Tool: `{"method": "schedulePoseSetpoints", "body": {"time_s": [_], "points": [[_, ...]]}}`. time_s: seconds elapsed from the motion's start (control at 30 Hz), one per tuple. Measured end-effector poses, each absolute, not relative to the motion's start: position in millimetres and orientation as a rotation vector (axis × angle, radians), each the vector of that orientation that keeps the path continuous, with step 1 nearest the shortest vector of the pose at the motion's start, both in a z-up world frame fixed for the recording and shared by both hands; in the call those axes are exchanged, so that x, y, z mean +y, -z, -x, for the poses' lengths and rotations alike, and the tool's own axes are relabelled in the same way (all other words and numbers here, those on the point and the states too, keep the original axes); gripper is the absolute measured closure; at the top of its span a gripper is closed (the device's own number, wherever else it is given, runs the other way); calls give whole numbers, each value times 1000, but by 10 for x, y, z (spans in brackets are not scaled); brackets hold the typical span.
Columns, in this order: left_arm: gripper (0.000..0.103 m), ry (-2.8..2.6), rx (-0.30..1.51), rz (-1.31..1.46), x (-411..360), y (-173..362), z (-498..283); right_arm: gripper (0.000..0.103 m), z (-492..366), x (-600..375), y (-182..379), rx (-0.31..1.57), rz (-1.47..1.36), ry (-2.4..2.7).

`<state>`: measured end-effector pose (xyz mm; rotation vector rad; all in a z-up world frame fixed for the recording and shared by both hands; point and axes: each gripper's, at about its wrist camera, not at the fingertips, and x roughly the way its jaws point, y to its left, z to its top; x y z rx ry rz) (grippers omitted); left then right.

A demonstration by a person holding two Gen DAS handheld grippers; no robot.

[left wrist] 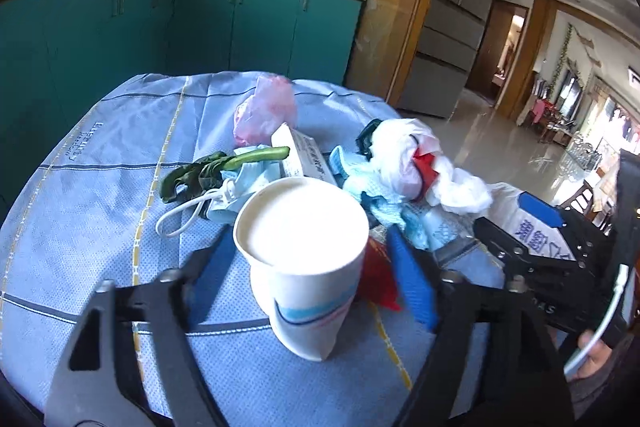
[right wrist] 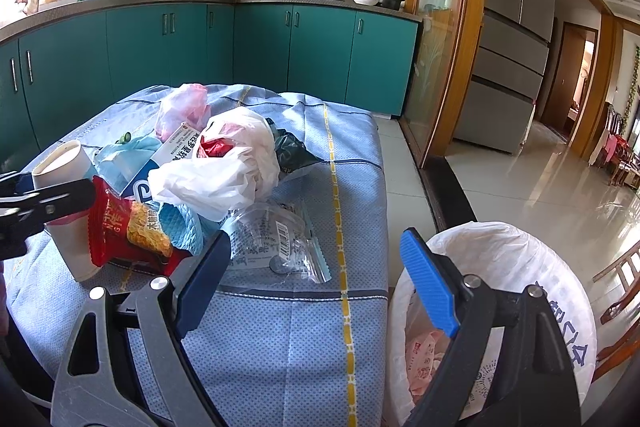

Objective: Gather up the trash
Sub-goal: 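Grasp the white paper cup with the left tool while the right tool grasps a white-and-red plastic bag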

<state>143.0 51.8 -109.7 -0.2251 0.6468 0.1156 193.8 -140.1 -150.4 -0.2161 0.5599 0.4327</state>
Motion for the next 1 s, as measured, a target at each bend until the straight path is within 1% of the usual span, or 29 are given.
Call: {"method": "schedulePoseSetpoints", "body": {"time_s": [0.03, 0.1, 0.13, 0.27, 0.43, 0.63, 0.67, 0.7, 0.77, 0.87, 1.0], "points": [[53, -125, 667, 212, 512, 1122, -1466, 17, -1944, -1394, 1500, 560, 212, -438], [56, -139, 665, 206, 532, 1134, -1462, 17, -1961, -1372, 1494, 561, 204, -446], [60, -137, 662, 212, 548, 1128, -1449, 17, -1978, -1355, 1492, 564, 200, -451], [60, -159, 627, 195, 601, 1032, -1333, 17, -2018, -1234, 1428, 554, 191, -492], [60, -188, 598, 168, 695, 909, -1169, 16, -2095, -920, 1216, 514, 176, -598], [60, -220, 582, 168, 827, 846, -1028, 15, -2494, -484, 1322, 601, 279, -573], [60, -226, 580, 169, 855, 845, -1016, 18, -2523, -477, 1358, 620, 271, -583], [60, -233, 577, 170, 871, 843, -1001, 23, -2538, -480, 1393, 637, 256, -594], [60, -245, 576, 169, 906, 847, -986, 53, -2562, -522, 1463, 674, 237, -608], [60, -253, 573, 170, 925, 850, -974, 58, -2502, -562, 1452, 659, 238, -603], [60, -260, 560, 156, 889, 823, -954, 59, -2273, -642, 1315, 568, 237, -618]]}}
